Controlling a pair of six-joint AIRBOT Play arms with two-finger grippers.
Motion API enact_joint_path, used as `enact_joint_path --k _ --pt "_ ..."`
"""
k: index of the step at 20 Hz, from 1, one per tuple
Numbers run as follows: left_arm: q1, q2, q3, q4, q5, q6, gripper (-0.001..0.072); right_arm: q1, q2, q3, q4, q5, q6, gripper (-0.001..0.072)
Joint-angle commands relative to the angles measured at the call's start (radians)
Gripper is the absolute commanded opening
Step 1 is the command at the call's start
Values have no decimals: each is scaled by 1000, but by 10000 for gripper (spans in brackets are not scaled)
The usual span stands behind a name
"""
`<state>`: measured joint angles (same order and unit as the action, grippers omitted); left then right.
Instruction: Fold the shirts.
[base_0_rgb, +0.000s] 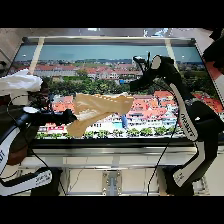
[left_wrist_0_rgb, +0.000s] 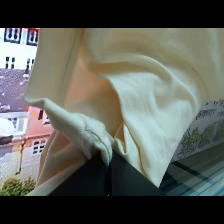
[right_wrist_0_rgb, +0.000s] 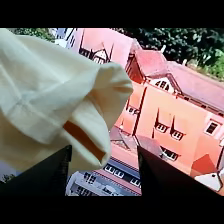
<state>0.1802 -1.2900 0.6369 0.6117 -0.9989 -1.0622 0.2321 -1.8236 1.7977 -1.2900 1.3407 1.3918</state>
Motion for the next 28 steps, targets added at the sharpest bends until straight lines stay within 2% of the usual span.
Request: enact_joint_path --k 1,3,4,5,6,8,10,14,17,20,23,25,28 --pt "0 -10 0 -6 -6 8 12 0 -77 1 45 -6 0 446" --pt "0 -10 0 -6 -5 8 12 2 -107 1 60 -7 0 437" --pt "0 -10 0 -6 -3 8 12 1 -116 0 70 -13 0 374" --pt "0 -10 0 -7 6 8 11 2 -123 0 74 -26 0 213" --pt "0 -10 0 -7 20 8 11 1 -129 0 88 -43 0 5" --pt "1 -10 0 -8 52 8 11 1 -129 1 113 -74 0 12" --pt "23 4 19 -10 39 8 10 1 -115 33 119 -47 0 10" --pt "133 161 170 -10 -140 8 9 -2 14 243 13 112 -17 8" --pt "216 358 344 -11 -225 3 9 0 241 325 -3 169 -21 8" --pt "270 554 543 -14 -190 4 9 23 545 306 5 176 -21 9" --pt "281 691 693 -15 -64 4 9 86 779 306 47 71 -21 9" --pt "281 745 704 -15 3 3 9 122 861 306 87 0 -22 8" --pt "280 710 700 -14 -68 -38 9 131 865 252 75 103 -21 8"
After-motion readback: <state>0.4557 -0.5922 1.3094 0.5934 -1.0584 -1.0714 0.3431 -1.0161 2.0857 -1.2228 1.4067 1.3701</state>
